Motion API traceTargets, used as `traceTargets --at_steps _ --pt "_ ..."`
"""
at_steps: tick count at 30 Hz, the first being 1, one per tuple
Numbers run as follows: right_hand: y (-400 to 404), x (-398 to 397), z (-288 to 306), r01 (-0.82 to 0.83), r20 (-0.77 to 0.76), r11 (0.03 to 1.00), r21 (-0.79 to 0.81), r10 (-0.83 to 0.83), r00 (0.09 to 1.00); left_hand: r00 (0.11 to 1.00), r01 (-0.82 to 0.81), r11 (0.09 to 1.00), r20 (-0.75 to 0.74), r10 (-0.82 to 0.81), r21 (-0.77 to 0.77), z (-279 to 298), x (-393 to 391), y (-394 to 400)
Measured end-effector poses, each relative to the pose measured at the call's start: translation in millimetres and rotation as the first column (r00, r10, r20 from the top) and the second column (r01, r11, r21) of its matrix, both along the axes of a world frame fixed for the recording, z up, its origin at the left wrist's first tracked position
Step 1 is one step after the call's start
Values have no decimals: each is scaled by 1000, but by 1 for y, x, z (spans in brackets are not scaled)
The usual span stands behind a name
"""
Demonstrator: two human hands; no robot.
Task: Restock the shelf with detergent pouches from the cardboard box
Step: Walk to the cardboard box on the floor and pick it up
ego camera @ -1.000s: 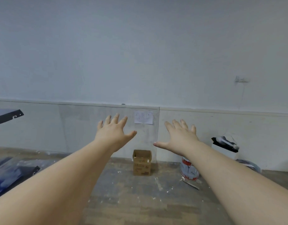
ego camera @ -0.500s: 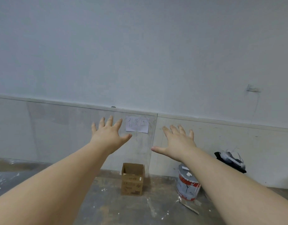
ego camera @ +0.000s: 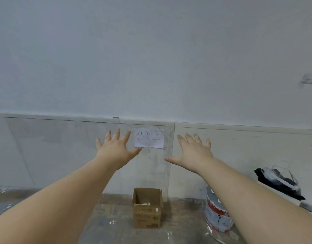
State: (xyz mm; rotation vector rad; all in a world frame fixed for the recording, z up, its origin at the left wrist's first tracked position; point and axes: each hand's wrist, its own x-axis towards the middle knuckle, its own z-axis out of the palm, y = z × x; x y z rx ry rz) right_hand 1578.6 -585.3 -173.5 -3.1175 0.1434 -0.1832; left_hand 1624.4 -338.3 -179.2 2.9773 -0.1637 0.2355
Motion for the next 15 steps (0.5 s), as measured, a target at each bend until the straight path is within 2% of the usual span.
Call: traceTargets --at_steps 7,15 --pt "-61 146 -36 -60 -77 997 44 63 995 993 -65 998 -100 65 6 -34 127 -64" --pt "-82 269 -92 -47 -200 992 114 69 977 962 -147 989 -236 137 -26 -98 241 -80"
